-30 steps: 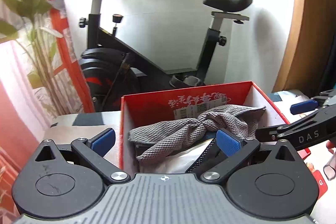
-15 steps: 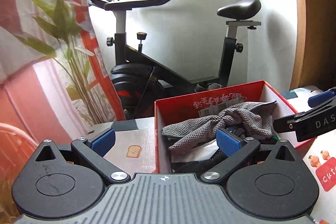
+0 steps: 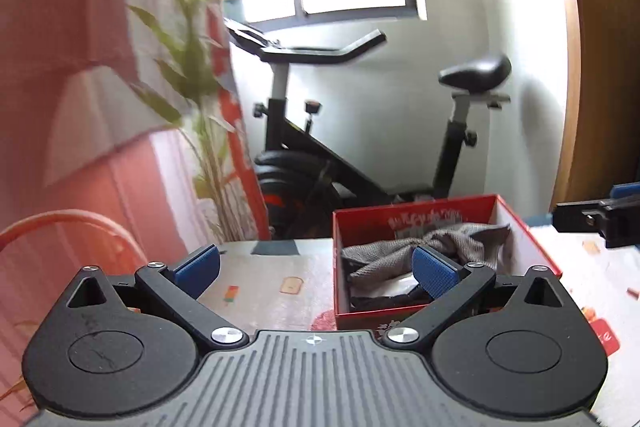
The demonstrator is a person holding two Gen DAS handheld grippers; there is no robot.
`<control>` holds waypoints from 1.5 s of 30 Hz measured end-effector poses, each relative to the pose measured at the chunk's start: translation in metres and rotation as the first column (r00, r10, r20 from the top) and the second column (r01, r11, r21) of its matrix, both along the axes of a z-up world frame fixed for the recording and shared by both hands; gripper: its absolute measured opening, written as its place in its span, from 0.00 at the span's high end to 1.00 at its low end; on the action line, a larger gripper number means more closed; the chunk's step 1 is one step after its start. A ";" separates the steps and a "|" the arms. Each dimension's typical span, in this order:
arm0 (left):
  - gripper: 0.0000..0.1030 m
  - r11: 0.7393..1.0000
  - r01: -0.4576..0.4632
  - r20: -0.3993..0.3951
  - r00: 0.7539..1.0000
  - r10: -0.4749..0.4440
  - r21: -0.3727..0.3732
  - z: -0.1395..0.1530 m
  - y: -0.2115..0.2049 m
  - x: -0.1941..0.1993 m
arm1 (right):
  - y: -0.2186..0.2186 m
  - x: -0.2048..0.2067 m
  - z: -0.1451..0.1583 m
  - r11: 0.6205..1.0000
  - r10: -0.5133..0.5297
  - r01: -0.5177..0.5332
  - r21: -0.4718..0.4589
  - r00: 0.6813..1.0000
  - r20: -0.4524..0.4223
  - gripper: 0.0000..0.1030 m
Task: Organize soft objects
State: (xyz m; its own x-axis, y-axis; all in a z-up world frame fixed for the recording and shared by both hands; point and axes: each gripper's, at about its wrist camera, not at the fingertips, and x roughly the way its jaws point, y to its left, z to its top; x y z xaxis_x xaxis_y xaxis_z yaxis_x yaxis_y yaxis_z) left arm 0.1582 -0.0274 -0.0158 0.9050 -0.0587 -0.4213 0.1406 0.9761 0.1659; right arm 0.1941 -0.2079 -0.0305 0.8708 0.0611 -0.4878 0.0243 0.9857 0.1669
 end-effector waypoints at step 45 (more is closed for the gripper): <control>0.00 0.994 -0.066 0.246 0.965 0.087 -0.092 0.062 0.035 -0.191 | 0.057 -0.217 0.059 0.993 -0.056 0.090 -0.082 0.937 0.345 0.00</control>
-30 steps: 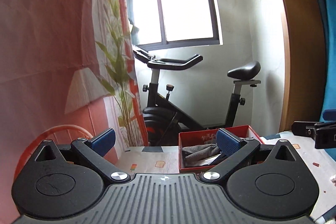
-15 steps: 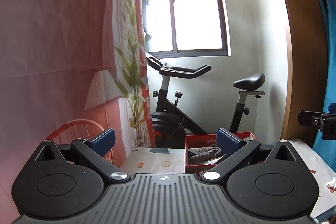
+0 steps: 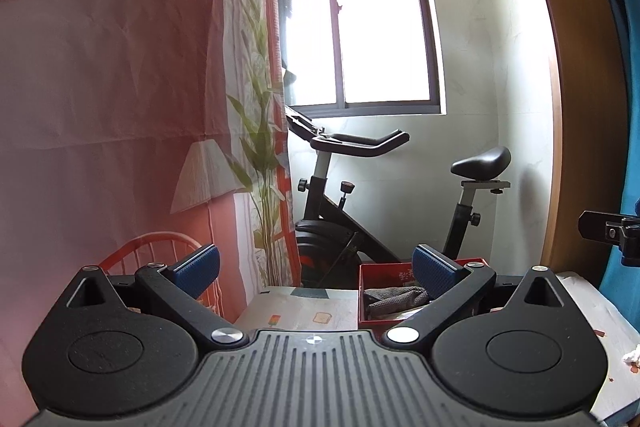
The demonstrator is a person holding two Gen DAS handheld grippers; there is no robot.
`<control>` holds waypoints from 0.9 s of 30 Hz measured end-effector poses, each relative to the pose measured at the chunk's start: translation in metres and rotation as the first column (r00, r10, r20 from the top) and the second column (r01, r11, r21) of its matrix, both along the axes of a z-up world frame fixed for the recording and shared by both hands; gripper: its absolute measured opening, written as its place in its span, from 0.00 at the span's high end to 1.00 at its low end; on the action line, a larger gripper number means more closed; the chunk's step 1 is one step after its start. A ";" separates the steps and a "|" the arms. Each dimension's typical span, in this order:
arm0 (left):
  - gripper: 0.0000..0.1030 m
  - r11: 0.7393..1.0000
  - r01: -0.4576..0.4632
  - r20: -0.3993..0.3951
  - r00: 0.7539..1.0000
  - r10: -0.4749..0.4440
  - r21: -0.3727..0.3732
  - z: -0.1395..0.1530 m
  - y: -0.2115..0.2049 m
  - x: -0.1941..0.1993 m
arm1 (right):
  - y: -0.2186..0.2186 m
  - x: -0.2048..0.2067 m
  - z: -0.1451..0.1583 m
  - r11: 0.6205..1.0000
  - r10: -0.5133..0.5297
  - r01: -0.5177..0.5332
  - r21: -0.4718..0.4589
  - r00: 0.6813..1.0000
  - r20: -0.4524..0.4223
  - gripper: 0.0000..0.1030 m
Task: Organize soft objects
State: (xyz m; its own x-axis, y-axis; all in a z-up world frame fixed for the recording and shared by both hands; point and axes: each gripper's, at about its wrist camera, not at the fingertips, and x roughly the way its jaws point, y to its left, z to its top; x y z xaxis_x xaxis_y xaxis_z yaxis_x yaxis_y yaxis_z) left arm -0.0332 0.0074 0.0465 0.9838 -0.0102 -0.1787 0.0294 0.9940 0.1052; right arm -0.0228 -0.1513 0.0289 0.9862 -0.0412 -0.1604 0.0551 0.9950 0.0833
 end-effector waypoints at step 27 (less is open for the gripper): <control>0.00 0.999 0.015 -0.031 0.999 -0.016 -0.035 -0.003 0.009 0.004 | 0.001 0.000 0.001 1.000 -0.003 0.003 -0.003 1.000 0.004 0.00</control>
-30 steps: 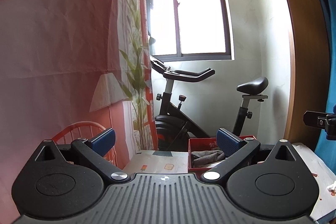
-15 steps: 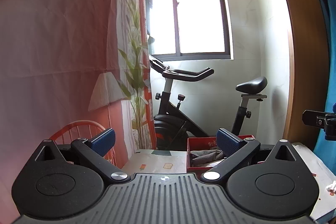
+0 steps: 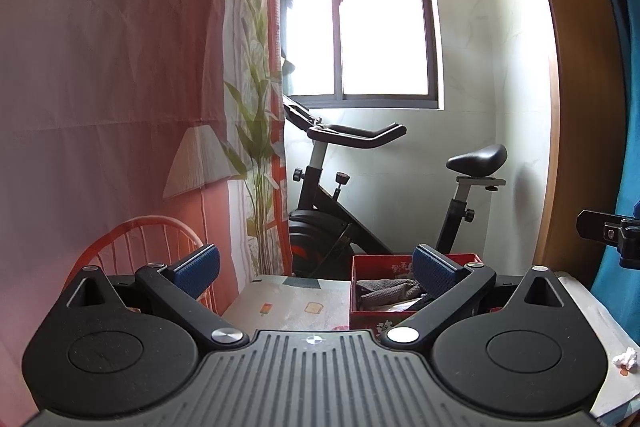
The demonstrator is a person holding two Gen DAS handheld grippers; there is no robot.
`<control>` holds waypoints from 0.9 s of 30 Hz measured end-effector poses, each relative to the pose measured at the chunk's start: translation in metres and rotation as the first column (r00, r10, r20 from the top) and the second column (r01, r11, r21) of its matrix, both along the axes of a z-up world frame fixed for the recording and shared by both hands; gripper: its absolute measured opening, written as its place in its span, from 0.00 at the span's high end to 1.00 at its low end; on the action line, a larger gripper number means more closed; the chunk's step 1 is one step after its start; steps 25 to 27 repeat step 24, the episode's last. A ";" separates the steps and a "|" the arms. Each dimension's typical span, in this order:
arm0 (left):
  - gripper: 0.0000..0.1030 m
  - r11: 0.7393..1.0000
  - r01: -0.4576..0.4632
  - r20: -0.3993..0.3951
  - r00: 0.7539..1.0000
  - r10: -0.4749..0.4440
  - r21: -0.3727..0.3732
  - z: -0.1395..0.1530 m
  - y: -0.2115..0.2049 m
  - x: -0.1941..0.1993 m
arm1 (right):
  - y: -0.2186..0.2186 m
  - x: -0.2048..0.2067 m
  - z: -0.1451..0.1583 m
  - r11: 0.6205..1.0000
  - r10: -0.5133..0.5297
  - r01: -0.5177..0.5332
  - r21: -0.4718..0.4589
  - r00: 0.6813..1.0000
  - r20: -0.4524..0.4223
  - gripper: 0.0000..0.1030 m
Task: Organize soft objects
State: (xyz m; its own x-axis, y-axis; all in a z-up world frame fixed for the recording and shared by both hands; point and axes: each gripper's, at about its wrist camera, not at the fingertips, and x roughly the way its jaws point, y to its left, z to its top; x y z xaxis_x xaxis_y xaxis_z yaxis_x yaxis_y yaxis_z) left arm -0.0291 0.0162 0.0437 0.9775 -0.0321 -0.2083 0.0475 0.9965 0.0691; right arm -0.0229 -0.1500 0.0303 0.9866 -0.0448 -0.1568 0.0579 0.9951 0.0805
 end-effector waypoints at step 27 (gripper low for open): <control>0.00 1.000 0.007 -0.014 1.000 -0.007 -0.019 -0.003 0.004 0.002 | -0.001 0.001 -0.001 1.000 -0.001 0.001 0.001 1.000 -0.002 0.00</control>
